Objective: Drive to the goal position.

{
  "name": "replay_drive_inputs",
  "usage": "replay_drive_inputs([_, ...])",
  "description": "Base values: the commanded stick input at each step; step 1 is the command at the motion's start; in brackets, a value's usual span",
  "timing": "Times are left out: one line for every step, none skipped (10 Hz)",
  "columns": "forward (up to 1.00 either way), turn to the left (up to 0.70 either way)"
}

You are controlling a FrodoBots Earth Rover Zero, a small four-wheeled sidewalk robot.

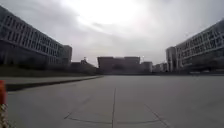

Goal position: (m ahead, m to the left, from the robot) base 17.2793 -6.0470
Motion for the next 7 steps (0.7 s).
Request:
replay_drive_inputs([0.85,0.00])
replay_drive_inputs([0.85,0.00])
replay_drive_inputs([0.85,0.00])
replay_drive_inputs([0.85,0.00])
replay_drive_inputs([0.85,0.00])
replay_drive_inputs([0.85,0.00])
replay_drive_inputs([0.85,0.00])
